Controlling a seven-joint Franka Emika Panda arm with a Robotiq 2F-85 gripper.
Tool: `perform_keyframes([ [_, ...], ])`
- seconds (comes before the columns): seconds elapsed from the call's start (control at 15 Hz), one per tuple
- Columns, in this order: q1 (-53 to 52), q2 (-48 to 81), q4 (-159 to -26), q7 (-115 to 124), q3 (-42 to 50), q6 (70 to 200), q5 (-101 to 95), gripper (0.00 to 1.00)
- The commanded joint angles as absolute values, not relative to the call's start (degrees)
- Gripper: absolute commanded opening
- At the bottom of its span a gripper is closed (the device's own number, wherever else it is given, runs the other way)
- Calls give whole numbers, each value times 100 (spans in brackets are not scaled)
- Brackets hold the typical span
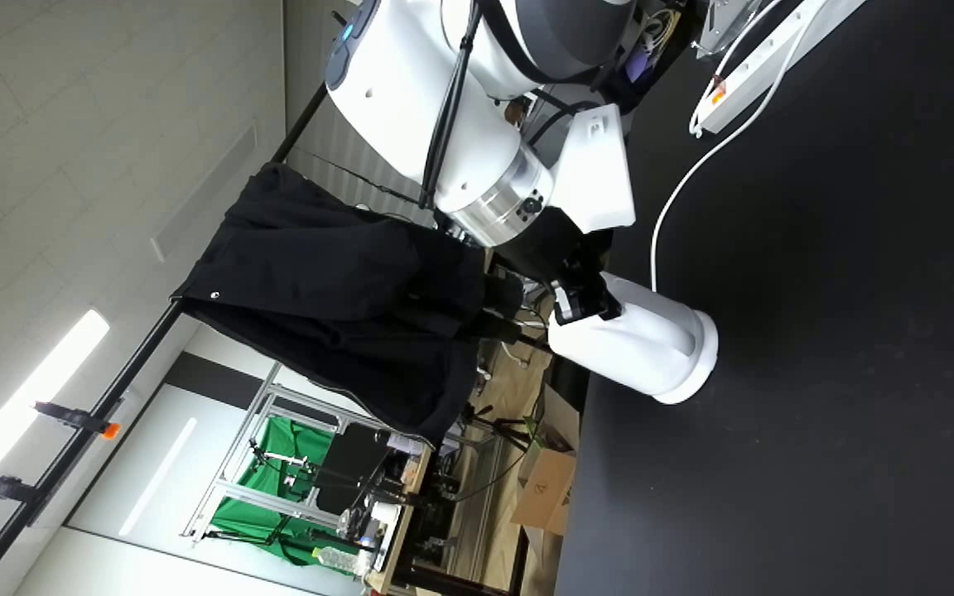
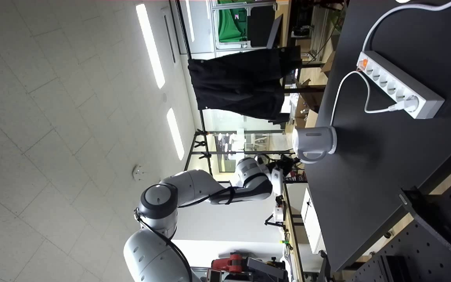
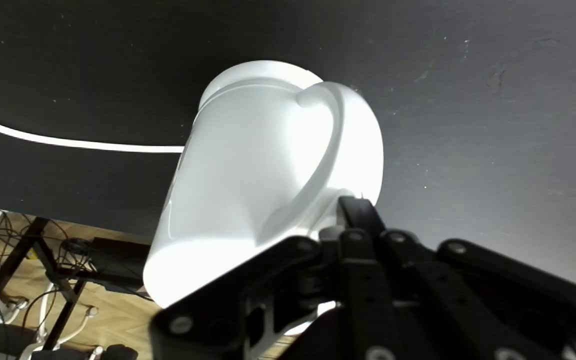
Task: Press the button on the kettle
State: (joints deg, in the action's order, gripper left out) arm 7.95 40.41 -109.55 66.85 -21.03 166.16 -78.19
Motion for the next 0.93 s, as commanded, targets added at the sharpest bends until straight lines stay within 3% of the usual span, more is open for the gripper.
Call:
perform_keyframes([
  [0.0,837,4216,-10870,6695,-2112,16624,-7622,0],
  [0.53,801,4262,-10819,6817,-2011,16820,-7703,0],
  [0.87,779,3639,-11139,7055,-1982,16978,-7980,0],
])
